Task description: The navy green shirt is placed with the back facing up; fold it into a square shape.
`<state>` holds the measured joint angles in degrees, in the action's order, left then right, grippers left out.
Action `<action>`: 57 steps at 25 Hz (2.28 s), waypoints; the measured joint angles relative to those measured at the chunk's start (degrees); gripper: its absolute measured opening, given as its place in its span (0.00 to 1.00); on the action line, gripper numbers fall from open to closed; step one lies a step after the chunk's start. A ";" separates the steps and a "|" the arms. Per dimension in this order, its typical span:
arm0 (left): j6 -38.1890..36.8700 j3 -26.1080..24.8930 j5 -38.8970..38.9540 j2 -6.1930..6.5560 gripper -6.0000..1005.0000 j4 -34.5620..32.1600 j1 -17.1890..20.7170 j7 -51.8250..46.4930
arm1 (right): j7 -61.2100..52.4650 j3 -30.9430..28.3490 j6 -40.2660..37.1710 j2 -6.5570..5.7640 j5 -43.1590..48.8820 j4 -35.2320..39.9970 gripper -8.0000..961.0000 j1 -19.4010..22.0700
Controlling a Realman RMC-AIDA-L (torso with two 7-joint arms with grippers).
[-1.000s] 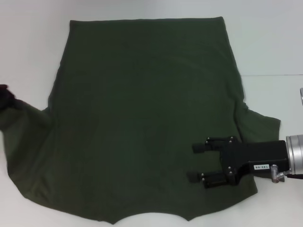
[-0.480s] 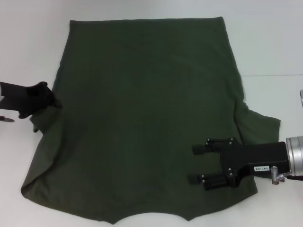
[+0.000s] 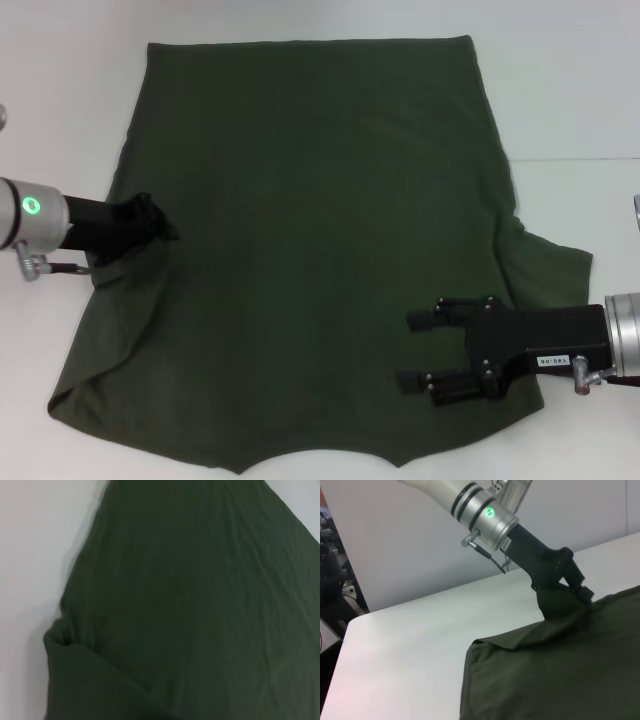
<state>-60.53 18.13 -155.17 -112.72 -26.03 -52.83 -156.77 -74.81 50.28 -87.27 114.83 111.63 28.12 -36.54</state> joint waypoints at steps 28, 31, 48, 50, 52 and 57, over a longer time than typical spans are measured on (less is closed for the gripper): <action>6.85 6.69 10.92 -4.71 0.85 -0.75 -1.81 7.24 | -0.51 0.00 -0.16 0.13 -0.01 -0.09 0.93 0.37; 8.52 12.39 10.94 -5.75 0.87 -2.79 -2.42 7.69 | -0.57 -0.01 -0.14 0.13 -0.01 -0.09 0.93 0.36; 7.44 9.62 28.08 -3.95 0.87 -7.99 12.89 13.56 | -0.67 0.00 0.01 0.06 0.24 -0.70 0.93 0.40; 7.49 7.12 28.45 -4.01 0.87 -7.79 14.34 15.55 | -0.67 0.00 0.07 0.10 0.48 -0.70 0.93 0.34; 7.88 6.21 28.49 -4.15 0.87 -7.63 15.11 16.82 | -0.67 0.00 0.25 0.13 0.55 -0.70 0.93 0.29; 10.12 5.90 28.65 -4.36 0.87 -5.77 15.58 20.17 | -0.68 0.00 0.35 0.13 0.59 -0.70 0.93 -0.04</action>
<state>-50.40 24.03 -126.51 -117.08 -31.79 -37.25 -136.60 -75.49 50.27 -86.92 114.95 112.21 27.42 -36.58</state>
